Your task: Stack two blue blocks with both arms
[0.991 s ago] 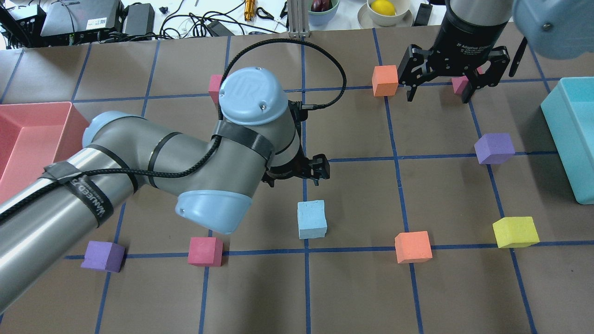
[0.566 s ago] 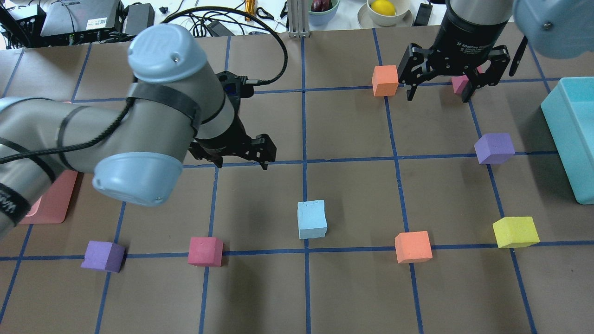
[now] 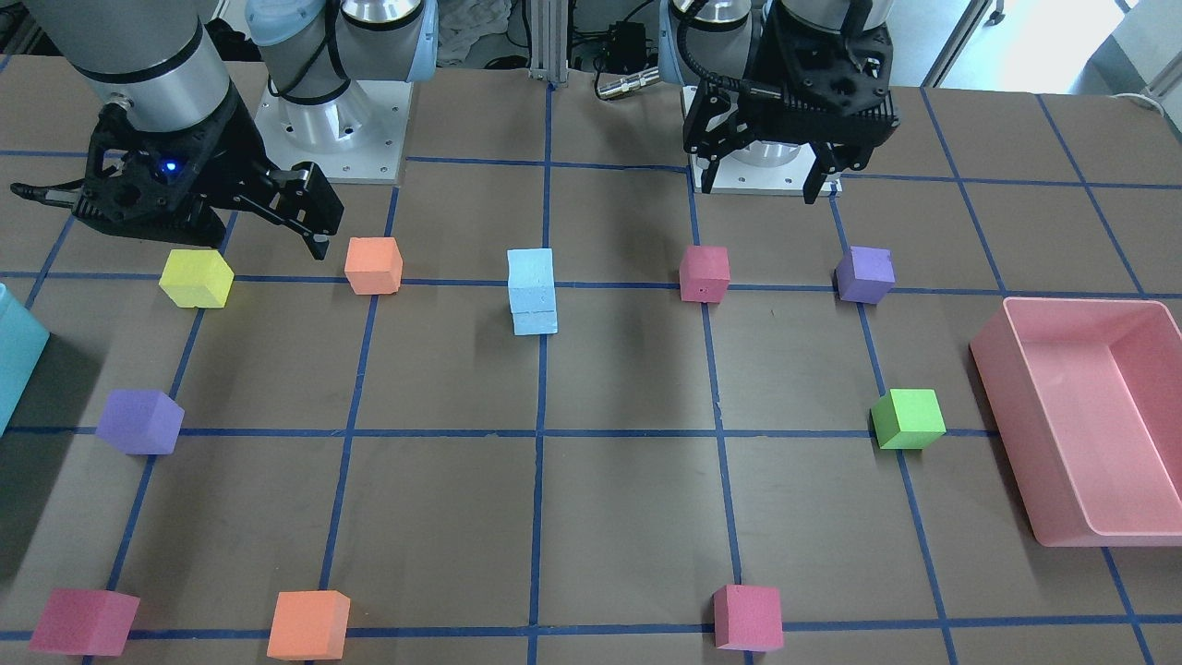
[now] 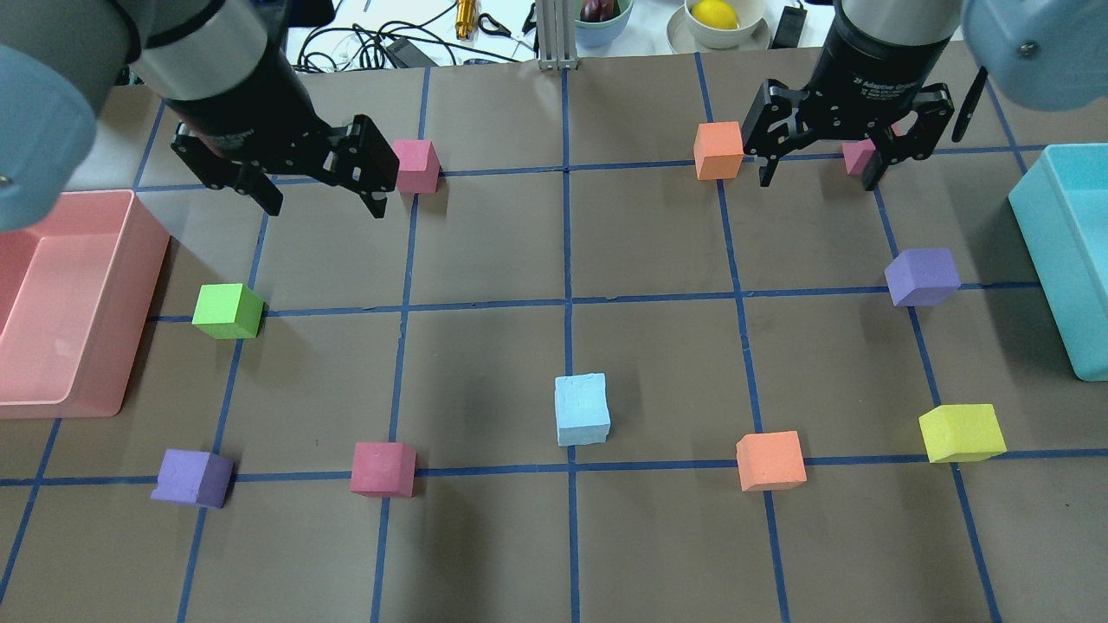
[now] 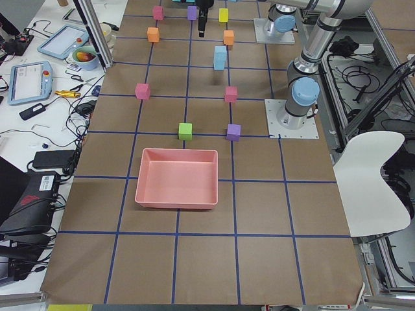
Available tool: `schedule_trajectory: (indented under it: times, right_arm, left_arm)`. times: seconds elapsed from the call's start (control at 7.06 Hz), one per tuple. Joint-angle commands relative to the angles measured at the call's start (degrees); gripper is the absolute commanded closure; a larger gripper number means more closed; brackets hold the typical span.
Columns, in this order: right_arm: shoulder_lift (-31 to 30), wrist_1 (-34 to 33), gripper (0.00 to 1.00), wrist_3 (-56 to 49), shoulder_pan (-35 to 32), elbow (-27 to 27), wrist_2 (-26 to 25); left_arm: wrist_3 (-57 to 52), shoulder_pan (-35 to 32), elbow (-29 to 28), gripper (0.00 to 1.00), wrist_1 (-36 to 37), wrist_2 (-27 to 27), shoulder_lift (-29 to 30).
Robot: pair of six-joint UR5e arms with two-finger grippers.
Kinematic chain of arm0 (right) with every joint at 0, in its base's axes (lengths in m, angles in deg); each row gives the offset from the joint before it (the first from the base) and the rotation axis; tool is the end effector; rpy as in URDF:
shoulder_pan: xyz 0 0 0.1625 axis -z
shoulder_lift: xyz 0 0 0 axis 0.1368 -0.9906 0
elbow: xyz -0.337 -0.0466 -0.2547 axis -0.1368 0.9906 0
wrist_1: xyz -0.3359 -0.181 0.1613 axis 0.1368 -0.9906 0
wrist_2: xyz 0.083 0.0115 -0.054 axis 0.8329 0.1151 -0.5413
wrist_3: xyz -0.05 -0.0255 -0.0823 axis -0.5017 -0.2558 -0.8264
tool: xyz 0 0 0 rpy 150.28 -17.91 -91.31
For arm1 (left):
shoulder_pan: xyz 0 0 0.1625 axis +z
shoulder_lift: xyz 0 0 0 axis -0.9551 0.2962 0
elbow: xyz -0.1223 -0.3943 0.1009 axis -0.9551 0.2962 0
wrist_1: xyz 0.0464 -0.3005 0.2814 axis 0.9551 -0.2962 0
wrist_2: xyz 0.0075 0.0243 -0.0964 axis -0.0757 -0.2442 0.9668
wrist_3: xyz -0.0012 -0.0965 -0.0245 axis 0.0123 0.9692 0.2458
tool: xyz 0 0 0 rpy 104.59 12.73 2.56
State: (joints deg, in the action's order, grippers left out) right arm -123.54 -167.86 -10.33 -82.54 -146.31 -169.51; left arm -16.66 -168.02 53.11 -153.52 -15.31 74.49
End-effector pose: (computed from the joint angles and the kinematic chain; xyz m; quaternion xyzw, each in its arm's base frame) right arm 0.1367 -0.5113 0.4939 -0.0556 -0.9983 -0.0185 0.0025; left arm -0.1780 -0.4681 0.5391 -0.0403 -0.9987 0.0318 0.0075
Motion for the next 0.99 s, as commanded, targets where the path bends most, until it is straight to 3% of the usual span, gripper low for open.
schedule_trajectory:
  times: [0.0, 0.85]
  right_arm:
    - [-0.02, -0.21, 0.00, 0.18, -0.03, 0.05, -0.02]
    - [-1.07, -0.83, 0.00, -1.31, -0.64, 0.75, 1.12]
  left_arm:
    - [0.24, 0.41, -1.71, 0.00, 4.07, -1.45, 3.59]
    - [-0.55, 0.06, -0.48, 0.00, 4.98, -1.28, 3.52]
